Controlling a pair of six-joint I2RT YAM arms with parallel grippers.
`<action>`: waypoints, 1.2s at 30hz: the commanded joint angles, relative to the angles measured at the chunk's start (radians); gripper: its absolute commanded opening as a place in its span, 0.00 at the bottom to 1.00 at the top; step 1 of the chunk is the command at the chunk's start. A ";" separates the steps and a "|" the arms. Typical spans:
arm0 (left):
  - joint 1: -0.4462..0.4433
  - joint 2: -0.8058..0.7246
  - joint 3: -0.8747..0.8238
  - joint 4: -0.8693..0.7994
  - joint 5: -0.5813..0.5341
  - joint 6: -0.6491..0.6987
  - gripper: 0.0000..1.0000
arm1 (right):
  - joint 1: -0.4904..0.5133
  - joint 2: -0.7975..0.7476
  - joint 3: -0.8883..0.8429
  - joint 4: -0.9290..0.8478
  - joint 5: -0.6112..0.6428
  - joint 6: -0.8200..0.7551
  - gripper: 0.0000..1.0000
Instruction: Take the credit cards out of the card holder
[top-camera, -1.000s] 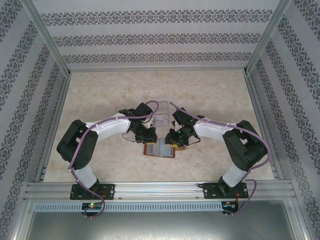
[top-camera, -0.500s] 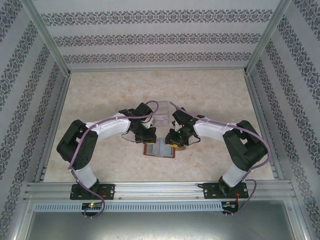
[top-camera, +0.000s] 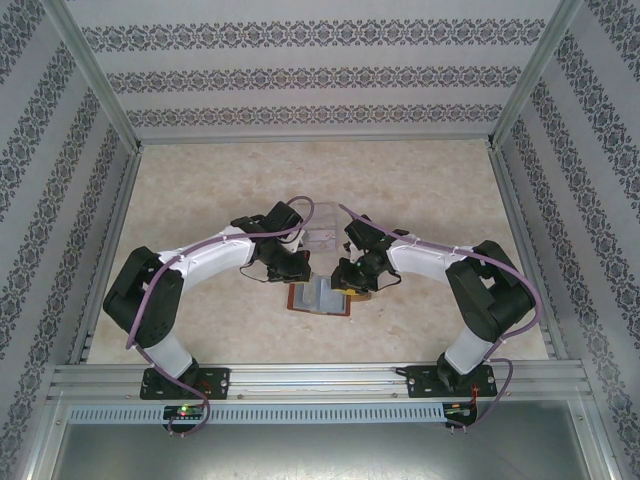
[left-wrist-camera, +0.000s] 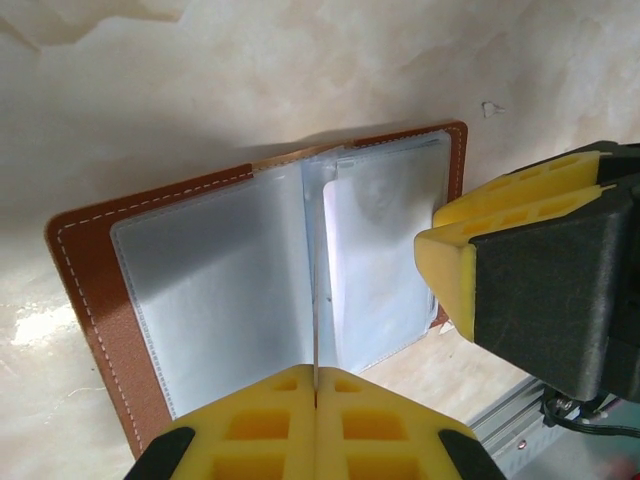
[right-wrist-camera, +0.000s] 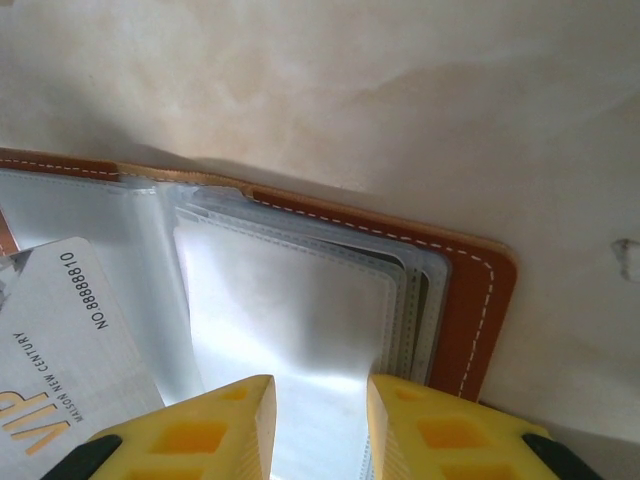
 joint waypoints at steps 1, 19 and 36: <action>0.010 -0.015 0.044 -0.051 -0.021 0.091 0.01 | 0.013 -0.008 0.018 -0.032 0.027 -0.012 0.32; 0.010 0.084 0.271 -0.241 -0.088 0.725 0.00 | 0.003 -0.012 0.028 -0.060 0.039 -0.034 0.33; 0.011 0.203 0.530 -0.384 -0.299 1.127 0.00 | -0.046 -0.109 0.010 -0.096 0.066 -0.052 0.33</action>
